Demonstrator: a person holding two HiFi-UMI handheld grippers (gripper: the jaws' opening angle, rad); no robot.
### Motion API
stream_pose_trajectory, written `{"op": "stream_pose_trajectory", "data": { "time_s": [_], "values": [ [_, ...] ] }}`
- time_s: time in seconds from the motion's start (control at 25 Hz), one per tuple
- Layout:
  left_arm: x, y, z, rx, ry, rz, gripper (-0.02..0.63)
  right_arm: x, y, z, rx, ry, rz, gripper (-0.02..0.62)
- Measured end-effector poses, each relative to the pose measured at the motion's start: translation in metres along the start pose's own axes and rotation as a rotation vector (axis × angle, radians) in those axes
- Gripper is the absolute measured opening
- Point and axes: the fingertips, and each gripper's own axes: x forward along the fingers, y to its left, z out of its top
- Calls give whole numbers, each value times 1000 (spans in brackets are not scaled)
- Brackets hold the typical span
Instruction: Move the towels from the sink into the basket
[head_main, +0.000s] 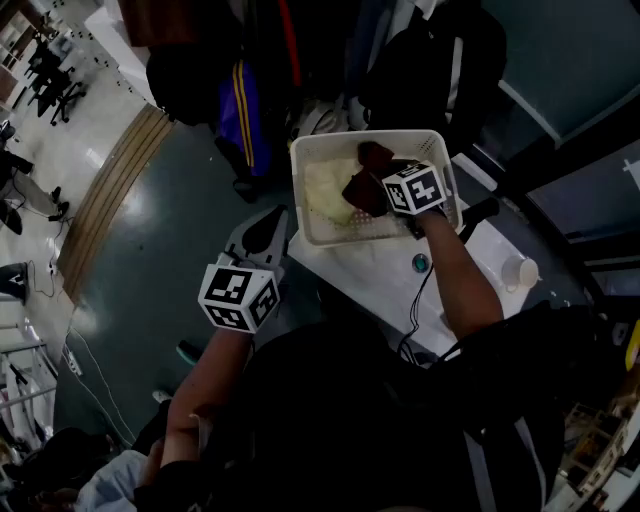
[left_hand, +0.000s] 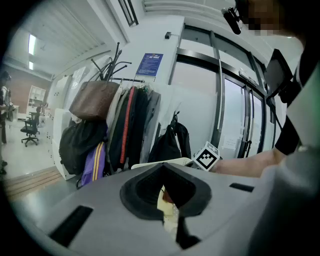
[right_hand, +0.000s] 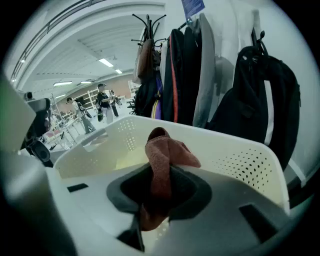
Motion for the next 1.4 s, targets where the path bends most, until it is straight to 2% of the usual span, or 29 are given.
{"op": "stream_pose_trajectory", "data": {
  "time_s": [0.32,0.6,0.92,1.12,1.2,1.4],
  "values": [
    [2,11,-6,-13,21,41,3,47,-13,-42,2,175,6,101],
    [-5,16,-12,-36,24,71,3,69,-18,-59,6,227,-5,110],
    [-16,15,-15,-42,25,80,3,69,-19,-59,0,235,-22,126],
    [-30,19,-9,-36,16,77,3,62,-10,-47,4,220,-40,182],
    [-33,16,-6,-32,2,67,3,53,-7,-36,15,193,-43,229],
    [-46,6,-2,-16,-31,32,4,13,5,6,-15,51,-86,229]
  ]
}}
